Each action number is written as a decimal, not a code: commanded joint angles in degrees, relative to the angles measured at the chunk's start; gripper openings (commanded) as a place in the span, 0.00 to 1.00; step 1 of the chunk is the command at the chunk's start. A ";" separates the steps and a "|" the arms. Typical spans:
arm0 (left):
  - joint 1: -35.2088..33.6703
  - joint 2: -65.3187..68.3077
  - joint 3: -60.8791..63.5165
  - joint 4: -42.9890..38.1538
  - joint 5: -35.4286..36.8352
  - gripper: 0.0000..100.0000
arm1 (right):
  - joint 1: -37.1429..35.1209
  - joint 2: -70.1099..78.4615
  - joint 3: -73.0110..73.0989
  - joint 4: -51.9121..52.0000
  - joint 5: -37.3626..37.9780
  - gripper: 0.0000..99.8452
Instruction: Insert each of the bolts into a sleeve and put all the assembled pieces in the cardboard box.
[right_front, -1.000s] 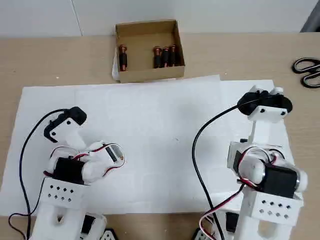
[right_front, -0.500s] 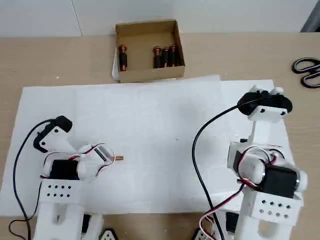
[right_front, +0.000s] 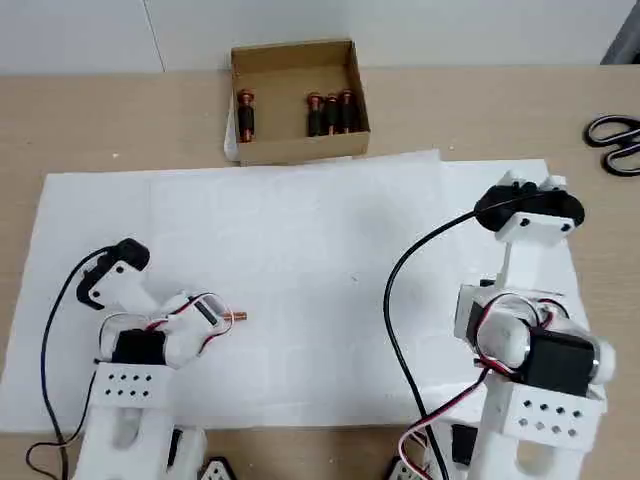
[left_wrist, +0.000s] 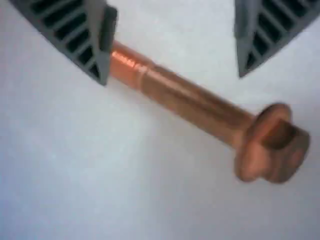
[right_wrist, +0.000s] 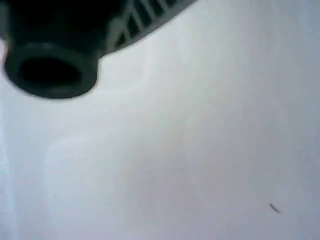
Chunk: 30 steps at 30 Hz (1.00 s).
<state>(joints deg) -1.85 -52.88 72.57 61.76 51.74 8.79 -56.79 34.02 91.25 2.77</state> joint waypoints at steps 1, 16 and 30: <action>-0.26 -0.26 0.92 -3.52 0.35 0.17 | 0.48 -0.92 -0.62 0.31 -0.53 0.01; -0.26 -0.26 5.41 -10.11 0.44 0.17 | 0.48 -6.81 -0.26 0.31 -0.35 0.01; -0.35 -0.26 7.52 -10.02 0.35 0.07 | 0.40 -7.08 1.93 -0.22 -0.26 0.01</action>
<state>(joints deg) -1.67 -53.41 79.25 51.91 51.82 8.79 -63.12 36.22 91.43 2.77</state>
